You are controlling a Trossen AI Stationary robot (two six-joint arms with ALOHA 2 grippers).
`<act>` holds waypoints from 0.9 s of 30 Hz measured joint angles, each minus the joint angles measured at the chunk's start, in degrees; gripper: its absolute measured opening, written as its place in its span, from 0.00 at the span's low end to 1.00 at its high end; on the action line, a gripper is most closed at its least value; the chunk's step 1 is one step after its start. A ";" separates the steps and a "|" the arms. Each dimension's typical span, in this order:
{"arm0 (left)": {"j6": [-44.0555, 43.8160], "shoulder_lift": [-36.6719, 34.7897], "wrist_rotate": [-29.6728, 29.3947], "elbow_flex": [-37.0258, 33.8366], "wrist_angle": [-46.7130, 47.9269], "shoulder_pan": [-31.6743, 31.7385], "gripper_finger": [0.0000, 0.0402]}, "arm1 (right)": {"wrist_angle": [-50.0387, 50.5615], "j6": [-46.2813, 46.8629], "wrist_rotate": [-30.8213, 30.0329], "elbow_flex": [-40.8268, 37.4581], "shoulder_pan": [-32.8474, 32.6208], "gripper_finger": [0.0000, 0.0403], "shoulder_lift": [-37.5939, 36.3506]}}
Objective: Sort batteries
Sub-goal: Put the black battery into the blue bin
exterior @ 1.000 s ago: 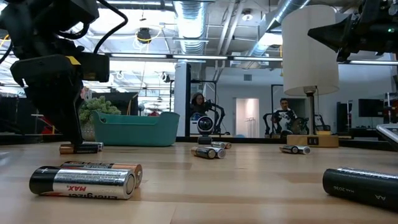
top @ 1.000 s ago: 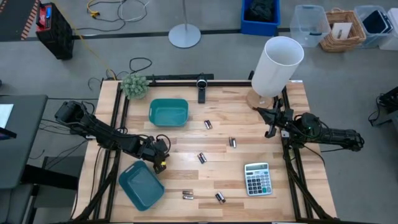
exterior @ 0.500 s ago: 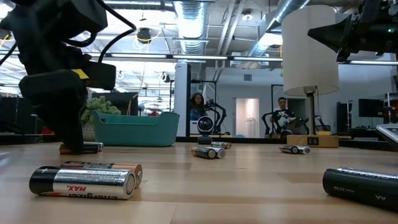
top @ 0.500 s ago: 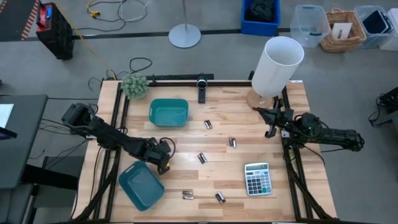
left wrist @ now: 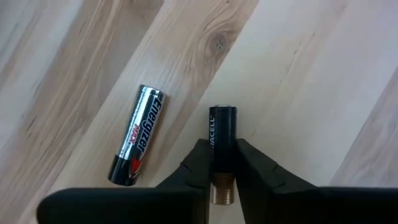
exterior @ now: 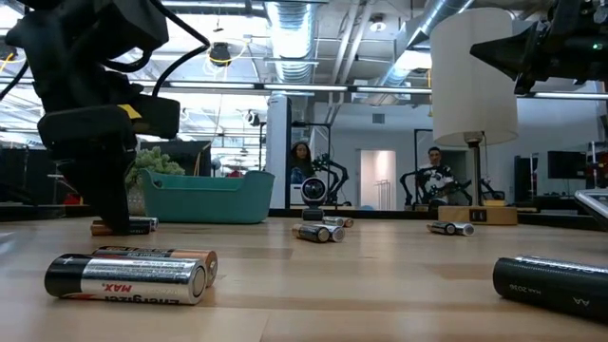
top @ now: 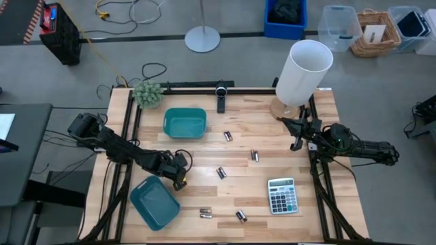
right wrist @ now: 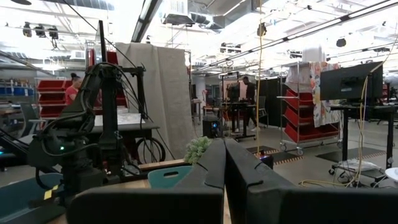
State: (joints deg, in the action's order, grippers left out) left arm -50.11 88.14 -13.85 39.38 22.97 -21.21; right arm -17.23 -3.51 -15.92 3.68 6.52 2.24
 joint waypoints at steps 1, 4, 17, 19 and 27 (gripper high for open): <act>0.49 0.00 0.25 0.00 -0.14 0.01 0.10 | 0.00 0.00 0.00 0.00 0.00 0.04 0.00; 1.75 0.00 0.64 -0.04 -0.72 0.02 0.10 | 0.01 0.02 0.00 0.00 0.00 0.04 0.00; 9.65 -1.32 -0.44 5.61 -0.18 -0.21 0.10 | -0.03 0.04 0.00 0.00 0.00 0.04 0.00; 11.44 -2.46 -2.49 6.46 0.24 -0.64 0.10 | -0.03 0.04 0.00 0.00 0.00 0.04 0.00; 17.77 -11.00 -5.55 7.82 -1.13 -4.73 0.10 | -0.05 0.04 0.00 0.00 0.00 0.04 0.00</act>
State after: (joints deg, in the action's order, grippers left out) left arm -32.34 77.14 -19.39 47.20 21.85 -25.95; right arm -17.28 -3.46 -15.92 3.68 6.52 2.24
